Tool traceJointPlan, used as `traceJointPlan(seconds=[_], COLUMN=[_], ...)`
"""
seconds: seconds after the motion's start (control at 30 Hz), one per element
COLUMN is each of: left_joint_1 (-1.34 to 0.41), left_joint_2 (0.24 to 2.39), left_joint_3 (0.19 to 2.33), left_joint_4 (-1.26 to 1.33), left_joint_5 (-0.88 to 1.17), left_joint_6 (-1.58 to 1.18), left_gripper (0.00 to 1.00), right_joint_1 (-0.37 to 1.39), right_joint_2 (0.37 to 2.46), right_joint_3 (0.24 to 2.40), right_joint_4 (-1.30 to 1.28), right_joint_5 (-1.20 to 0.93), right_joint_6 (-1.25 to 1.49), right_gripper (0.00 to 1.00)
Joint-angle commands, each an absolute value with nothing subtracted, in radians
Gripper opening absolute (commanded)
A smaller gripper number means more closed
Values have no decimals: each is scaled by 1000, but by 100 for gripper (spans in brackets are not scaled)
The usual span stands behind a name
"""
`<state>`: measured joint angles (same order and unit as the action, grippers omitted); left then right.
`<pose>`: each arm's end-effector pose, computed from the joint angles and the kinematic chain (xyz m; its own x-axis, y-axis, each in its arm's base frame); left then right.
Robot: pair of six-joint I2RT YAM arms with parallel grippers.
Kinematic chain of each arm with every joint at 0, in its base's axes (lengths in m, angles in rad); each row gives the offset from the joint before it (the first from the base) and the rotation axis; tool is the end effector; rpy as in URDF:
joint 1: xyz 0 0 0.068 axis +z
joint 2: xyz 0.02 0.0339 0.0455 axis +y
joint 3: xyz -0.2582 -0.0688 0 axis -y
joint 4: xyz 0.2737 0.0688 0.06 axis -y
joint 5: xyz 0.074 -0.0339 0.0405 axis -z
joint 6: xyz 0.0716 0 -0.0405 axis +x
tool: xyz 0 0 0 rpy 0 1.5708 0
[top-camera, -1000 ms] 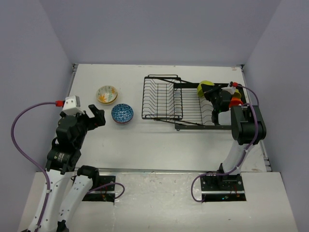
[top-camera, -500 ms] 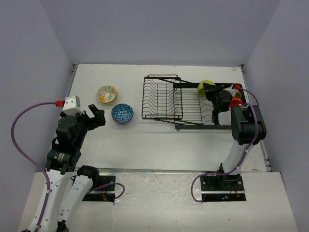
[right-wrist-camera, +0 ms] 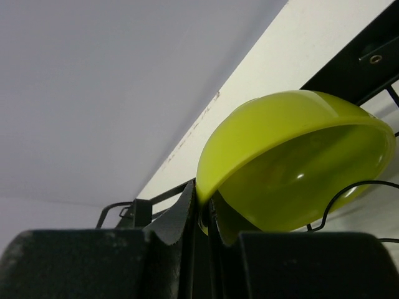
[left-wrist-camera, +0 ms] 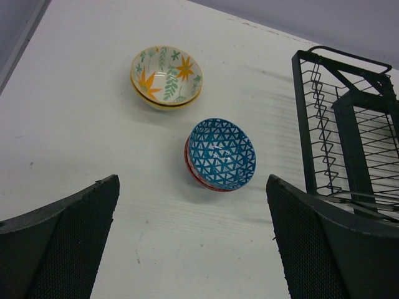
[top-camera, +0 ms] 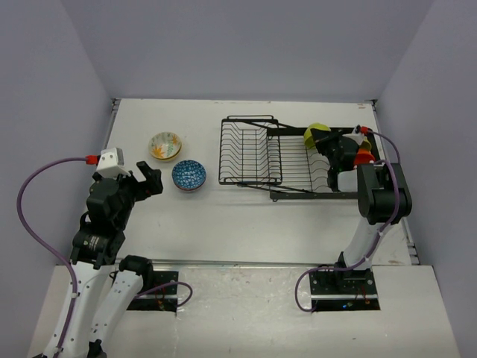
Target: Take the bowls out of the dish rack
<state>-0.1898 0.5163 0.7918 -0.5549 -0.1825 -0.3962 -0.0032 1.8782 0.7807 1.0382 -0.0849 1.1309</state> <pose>0.1805 -0.0214 0.3333 -0.2553 -0.3374 -0.9061 -0.0914 0.9414 -0.3248 0.4214 0.0047 0.1347 -0.0989 0.9019 -0.4205 0.0189 0.4243 0.9053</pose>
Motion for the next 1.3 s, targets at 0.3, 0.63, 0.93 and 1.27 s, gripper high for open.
traceJointPlan(seconds=[0.3, 0.63, 0.93, 1.27], left_joint_1=[-179, -181, -181, -289], left_joint_2=[508, 518, 593, 1034], left_joint_3=[785, 785, 906, 1515], left_joint_4=[-511, -511, -512, -707], left_joint_5=[-186, -181, -103, 319], left_joint_6=[-368, -367, -370, -387], left_gripper=[100, 100, 100, 100], right_joint_1=[-18, -31, 46, 699], right_joint_2=[1736, 1734, 1351, 1072], right_joint_3=[851, 845, 814, 1078], right_joint_4=[1655, 1654, 1096, -351], right_joint_5=[-379, -521, -828, -489], right_joint_6=[893, 893, 560, -402], right_gripper=[0, 0, 0, 0])
